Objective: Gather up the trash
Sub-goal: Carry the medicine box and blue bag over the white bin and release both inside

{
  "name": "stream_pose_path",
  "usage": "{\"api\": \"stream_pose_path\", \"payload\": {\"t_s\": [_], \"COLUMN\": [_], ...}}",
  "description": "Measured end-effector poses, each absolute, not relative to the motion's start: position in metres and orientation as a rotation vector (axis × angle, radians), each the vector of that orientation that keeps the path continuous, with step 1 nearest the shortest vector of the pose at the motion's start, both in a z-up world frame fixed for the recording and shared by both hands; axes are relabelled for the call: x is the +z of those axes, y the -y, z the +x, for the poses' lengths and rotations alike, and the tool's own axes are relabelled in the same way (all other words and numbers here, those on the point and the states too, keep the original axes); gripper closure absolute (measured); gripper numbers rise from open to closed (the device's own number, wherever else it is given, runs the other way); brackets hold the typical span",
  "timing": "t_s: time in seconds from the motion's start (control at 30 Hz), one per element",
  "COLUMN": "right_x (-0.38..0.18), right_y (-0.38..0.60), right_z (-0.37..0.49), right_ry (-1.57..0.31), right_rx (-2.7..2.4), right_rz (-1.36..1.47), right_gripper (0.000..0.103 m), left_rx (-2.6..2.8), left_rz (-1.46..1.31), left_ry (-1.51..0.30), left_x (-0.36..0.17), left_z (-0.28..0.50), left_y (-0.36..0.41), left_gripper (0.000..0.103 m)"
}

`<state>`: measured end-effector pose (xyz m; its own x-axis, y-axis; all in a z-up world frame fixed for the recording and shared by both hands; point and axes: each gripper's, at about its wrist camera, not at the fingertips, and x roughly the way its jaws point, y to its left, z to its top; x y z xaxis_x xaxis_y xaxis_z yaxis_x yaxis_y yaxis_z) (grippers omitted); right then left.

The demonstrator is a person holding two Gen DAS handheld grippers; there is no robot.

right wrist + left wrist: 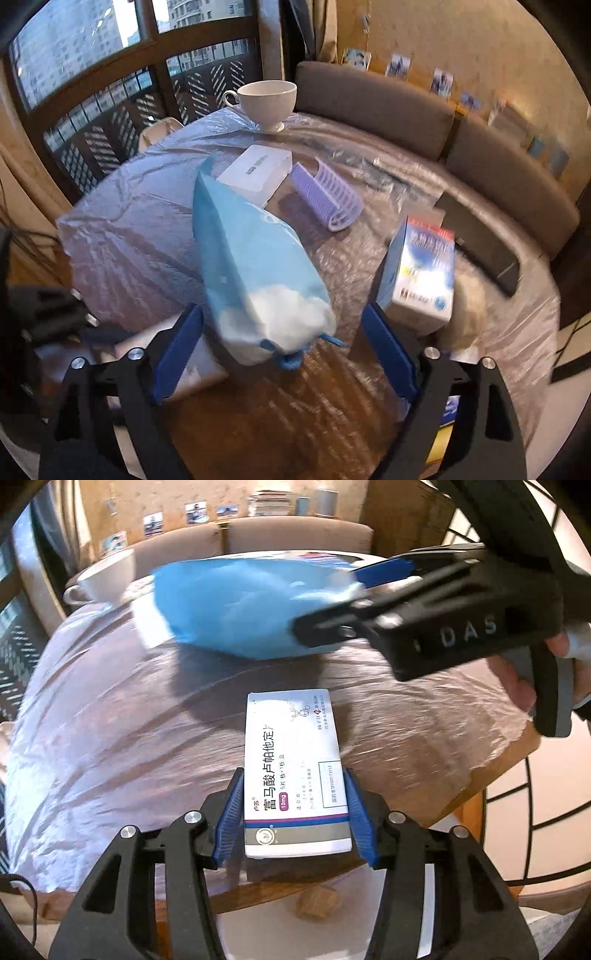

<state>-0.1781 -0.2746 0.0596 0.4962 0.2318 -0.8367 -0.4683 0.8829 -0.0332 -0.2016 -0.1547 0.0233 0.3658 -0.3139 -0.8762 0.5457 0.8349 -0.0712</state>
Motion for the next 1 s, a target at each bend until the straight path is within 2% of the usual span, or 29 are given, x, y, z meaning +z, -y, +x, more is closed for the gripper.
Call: {"api": "stream_pose_path", "payload": {"t_s": [0.17, 0.37, 0.4, 0.47, 0.5, 0.57, 1.0], "right_x": [0.055, 0.047, 0.047, 0.047, 0.047, 0.049, 0.077], "right_y": [0.251, 0.242, 0.242, 0.243, 0.245, 0.247, 0.289], "right_z": [-0.168, -0.146, -0.145, -0.147, -0.148, -0.152, -0.201], "right_ry": [-0.932, -0.973, -0.977, -0.992, -0.999, -1.004, -0.976], "right_rx": [0.418, 0.443, 0.453, 0.482, 0.483, 0.489, 0.441], "right_rz": [-0.401, -0.394, -0.384, -0.35, -0.33, -0.298, -0.029], "right_gripper": [0.01, 0.01, 0.012, 0.032, 0.035, 0.049, 0.051], "left_rx": [-0.487, -0.451, -0.445, -0.439, -0.435, -0.433, -0.488], "left_rz": [0.196, 0.131, 0.123, 0.111, 0.106, 0.104, 0.12], "left_ry": [-1.075, -1.077, -1.08, -1.081, -1.082, -1.083, -1.08], "left_x": [0.019, 0.019, 0.017, 0.016, 0.016, 0.017, 0.023], "left_z": [-0.183, -0.164, -0.162, -0.156, -0.154, -0.159, -0.168], "left_y": [0.133, 0.113, 0.111, 0.106, 0.105, 0.108, 0.114], "left_gripper": [0.05, 0.05, 0.05, 0.05, 0.05, 0.05, 0.05]}}
